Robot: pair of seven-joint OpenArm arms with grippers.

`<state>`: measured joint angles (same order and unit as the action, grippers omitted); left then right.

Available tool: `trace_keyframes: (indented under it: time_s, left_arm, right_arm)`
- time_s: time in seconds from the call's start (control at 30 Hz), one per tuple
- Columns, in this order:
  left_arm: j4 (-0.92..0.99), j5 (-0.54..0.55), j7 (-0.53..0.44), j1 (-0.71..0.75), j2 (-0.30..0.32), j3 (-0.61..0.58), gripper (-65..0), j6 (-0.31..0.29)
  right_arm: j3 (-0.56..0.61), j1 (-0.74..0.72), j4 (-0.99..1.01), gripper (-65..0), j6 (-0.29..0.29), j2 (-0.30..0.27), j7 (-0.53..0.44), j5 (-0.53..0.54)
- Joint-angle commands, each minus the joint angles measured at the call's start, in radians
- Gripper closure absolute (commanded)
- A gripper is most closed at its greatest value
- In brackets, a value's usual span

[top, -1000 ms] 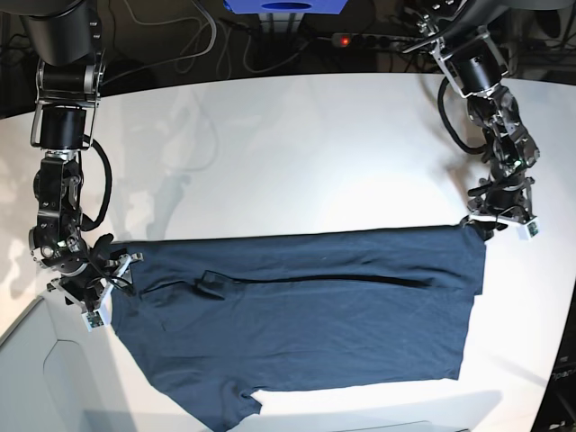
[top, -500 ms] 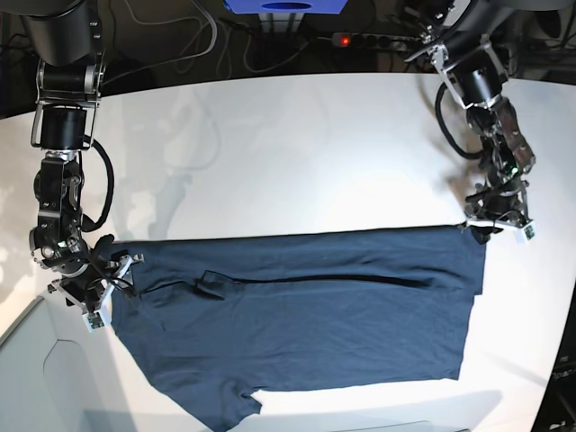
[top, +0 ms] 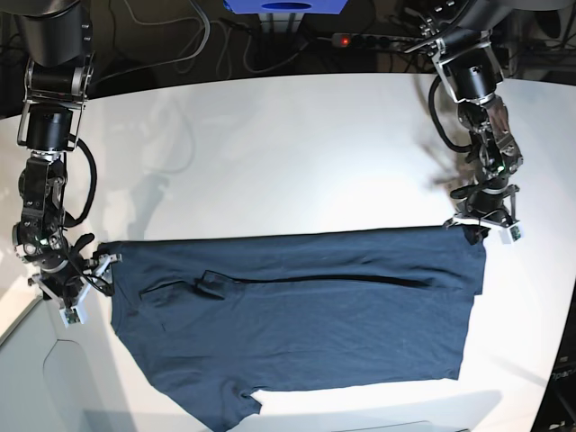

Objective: Fold the T-shirt properly
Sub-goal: 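Move both grippers back to the folded edge and grasp it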

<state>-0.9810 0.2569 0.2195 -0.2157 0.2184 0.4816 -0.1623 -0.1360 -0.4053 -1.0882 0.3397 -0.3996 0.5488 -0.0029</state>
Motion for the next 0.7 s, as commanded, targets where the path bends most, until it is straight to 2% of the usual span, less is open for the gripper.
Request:
trace_keyframes:
  time_s: [0.0, 0.07, 0.23, 0.57, 0.63, 0.67]
  left_arm:
    - [-0.013, -0.001, 0.010, -0.011, 0.008, -0.001, -5.3, -0.003]
    - [-0.009, -0.001, 0.010, -0.011, 0.008, -0.001, 0.0, -0.003]
    - [-0.011, -0.001, 0.016, -0.011, 0.009, -0.001, 0.0, -0.001]
    - [-0.009, -0.001, 0.013, 0.017, 0.014, -0.002, 0.0, 0.000]
    - [-0.009, -0.001, 0.011, 0.020, 0.014, -0.002, 0.0, 0.002]
    - [-0.006, -0.003, 0.011, 0.020, 0.014, -0.001, 0.0, 0.002]
  right_arm:
    - [-0.009, 0.001, -0.008, -41.7, 0.015, -0.015, -0.036, 0.008]
    - [-0.018, 0.030, -0.005, -42.0, 0.015, -0.015, -0.069, 0.008]
    - [-0.017, 0.076, 0.001, -42.0, 0.015, -0.011, -0.143, 0.007]
    - [-0.017, 0.047, 0.243, -41.4, 0.015, -0.009, -0.249, 0.011]
    - [-0.014, 0.053, 0.240, -39.1, 0.015, -0.009, -0.249, 0.011]
    - [-0.012, 0.053, 0.243, -35.0, 0.015, -0.009, -0.243, 0.010]
